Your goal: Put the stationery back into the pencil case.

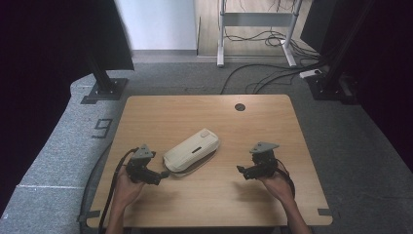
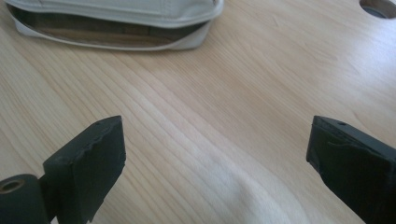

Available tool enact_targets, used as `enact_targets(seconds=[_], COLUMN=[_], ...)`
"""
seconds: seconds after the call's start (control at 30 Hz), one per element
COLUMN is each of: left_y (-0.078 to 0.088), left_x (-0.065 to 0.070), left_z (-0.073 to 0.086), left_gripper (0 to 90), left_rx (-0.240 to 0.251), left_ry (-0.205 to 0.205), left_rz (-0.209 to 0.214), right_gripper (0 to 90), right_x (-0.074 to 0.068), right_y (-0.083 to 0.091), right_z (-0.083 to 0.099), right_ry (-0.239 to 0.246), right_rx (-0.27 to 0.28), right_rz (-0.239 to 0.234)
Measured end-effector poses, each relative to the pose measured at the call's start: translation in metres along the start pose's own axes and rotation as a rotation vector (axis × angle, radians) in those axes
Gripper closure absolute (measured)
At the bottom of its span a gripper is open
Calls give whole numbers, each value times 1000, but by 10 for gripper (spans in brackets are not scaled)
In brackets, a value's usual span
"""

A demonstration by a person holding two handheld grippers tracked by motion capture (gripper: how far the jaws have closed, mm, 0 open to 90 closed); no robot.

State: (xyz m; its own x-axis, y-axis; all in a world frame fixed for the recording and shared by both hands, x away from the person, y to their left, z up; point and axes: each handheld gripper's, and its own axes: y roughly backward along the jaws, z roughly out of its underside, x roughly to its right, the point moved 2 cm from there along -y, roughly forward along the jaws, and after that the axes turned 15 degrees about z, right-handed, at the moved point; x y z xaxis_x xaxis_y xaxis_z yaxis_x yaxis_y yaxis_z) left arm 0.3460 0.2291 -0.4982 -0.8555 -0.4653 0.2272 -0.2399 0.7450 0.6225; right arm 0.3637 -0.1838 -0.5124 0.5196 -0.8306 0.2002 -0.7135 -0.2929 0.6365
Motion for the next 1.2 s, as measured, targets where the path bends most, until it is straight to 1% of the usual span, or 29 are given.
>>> enact_targets(seconds=[0.1, 0.13, 0.2, 0.23, 0.27, 0.33, 0.37, 0.4, 0.53, 0.6, 0.63, 0.67, 0.7, 0.8, 0.9, 0.93, 0.97, 1.0, 1.03, 1.07, 1.2], left_y=[1, 1, 0, 0, -1, -2, -4, -4, -10, -13, -13, -17, -19, -23, -28, -29, -29, -30, -30, -30, -30], left_x=[-1, -2, -3, -3, -4, -5, -6, -6, -12, -14, -14, -15, -15, -16, -17, -17, -17, -16, -16, -16, -16], left_z=[5, 10, 12, 14, 18, 21, 26, 26, 40, 45, 45, 49, 50, 54, 57, 57, 57, 56, 56, 56, 56], left_gripper=[0, 0, 0, 0, 0, 0, 0, 0, 0, 0, 0, 0, 0, 0, 0, 0, 0, 0, 0, 0, 0], left_rx=[0, 1, 0, -3, -1, -3, -8, -8, -27, -41, -41, -60, -69, -84, -99, -110, -110, -118, -118, -116, -116], left_ry=[4, -5, -6, -4, -1, 3, 11, 11, 38, 49, 49, 53, 55, 60, 62, 59, 59, 53, 53, 57, 58], left_rz=[-4, -15, -15, -16, -19, -20, -30, -30, -42, -48, -48, -63, -65, -72, -73, -80, -80, -90, -90, -92, -93], right_gripper=[45, 46, 46, 46, 46, 46, 46, 46, 43, 37, 37, 32, 31, 22, 19, 17, 17, 2, 2, 0, 0], right_x=[2, 3, 4, 4, 4, 5, 5, 5, 4, 3, 3, 2, 1, 1, 0, -1, -1, -2, -2, -2, -2], right_y=[1, 2, 2, 2, 2, 2, 2, 2, 0, -3, -3, -5, -6, -8, -11, -12, -12, -14, -14, -15, -15], right_z=[5, 11, 16, 16, 21, 22, 27, 27, 36, 40, 40, 45, 47, 52, 57, 59, 59, 62, 62, 63, 63], right_ry=[-9, -18, -21, -21, -27, -29, -44, -44, -47, -48, -48, -47, -45, -41, -45, -43, -43, -44, -44, -58, -57], right_rx=[0, -5, -11, -11, -12, -11, -7, -7, -12, -17, -17, -21, -26, -34, -47, -50, -50, -58, -58, -60, -62], right_rz=[8, 11, 13, 13, 19, 21, 21, 21, 18, 22, 22, 28, 30, 39, 39, 43, 43, 33, 33, 22, 20])
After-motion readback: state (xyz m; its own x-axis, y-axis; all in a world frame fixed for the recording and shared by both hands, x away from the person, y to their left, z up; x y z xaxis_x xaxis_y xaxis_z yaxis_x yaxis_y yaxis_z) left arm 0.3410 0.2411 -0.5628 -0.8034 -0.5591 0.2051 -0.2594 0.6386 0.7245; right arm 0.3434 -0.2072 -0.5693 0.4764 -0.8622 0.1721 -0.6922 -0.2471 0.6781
